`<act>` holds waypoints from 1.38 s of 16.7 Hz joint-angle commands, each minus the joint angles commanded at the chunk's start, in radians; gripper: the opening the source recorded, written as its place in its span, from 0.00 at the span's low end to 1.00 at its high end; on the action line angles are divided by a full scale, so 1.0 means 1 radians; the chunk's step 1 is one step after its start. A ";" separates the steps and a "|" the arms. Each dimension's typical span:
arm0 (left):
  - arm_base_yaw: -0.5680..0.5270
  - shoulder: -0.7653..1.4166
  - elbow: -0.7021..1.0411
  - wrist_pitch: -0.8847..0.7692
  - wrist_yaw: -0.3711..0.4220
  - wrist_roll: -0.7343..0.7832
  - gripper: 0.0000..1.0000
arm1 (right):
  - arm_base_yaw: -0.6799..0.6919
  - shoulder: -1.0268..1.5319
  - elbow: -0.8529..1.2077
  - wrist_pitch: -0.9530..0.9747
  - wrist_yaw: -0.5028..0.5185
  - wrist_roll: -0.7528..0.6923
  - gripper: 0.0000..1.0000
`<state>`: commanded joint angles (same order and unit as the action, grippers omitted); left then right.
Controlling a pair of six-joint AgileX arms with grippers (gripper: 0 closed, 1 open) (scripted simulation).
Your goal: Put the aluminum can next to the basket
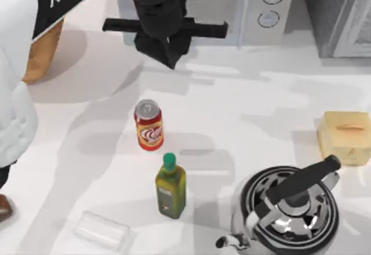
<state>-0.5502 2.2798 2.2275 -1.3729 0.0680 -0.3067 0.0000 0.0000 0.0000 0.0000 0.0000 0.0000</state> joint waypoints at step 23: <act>-0.240 0.199 0.180 0.061 -0.125 -0.461 0.00 | 0.000 0.000 0.000 0.000 0.000 0.000 1.00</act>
<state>-0.7905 2.4786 2.4079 -1.3118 -0.0568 -0.7678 0.0000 0.0000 0.0000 0.0000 0.0000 0.0000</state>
